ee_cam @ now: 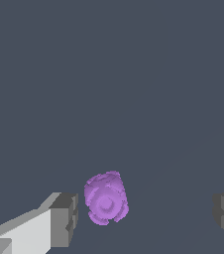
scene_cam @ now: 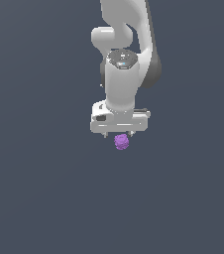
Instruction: Pick up the object and move it to a goal position.
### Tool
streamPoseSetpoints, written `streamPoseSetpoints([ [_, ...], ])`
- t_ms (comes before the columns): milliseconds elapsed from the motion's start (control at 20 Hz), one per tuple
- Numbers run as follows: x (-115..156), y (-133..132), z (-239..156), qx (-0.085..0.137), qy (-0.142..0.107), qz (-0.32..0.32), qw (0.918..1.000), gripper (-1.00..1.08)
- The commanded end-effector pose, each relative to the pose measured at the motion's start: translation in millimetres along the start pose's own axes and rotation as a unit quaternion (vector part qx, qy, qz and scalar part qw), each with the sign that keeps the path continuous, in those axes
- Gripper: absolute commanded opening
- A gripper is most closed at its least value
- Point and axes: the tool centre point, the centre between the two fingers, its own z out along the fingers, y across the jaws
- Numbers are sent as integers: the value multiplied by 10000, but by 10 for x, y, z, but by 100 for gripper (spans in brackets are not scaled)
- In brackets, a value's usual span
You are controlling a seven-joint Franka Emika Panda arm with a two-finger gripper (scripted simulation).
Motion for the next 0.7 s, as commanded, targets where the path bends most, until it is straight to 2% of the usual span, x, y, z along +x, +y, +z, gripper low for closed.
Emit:
streamPoseSetpoints([
  [0, 0, 0, 0, 0, 0, 0, 10000, 100],
  [400, -63, 266, 50, -87, -133, 2, 9999, 100],
  [650, -63, 274, 48, -90, -136, 7, 9999, 100],
])
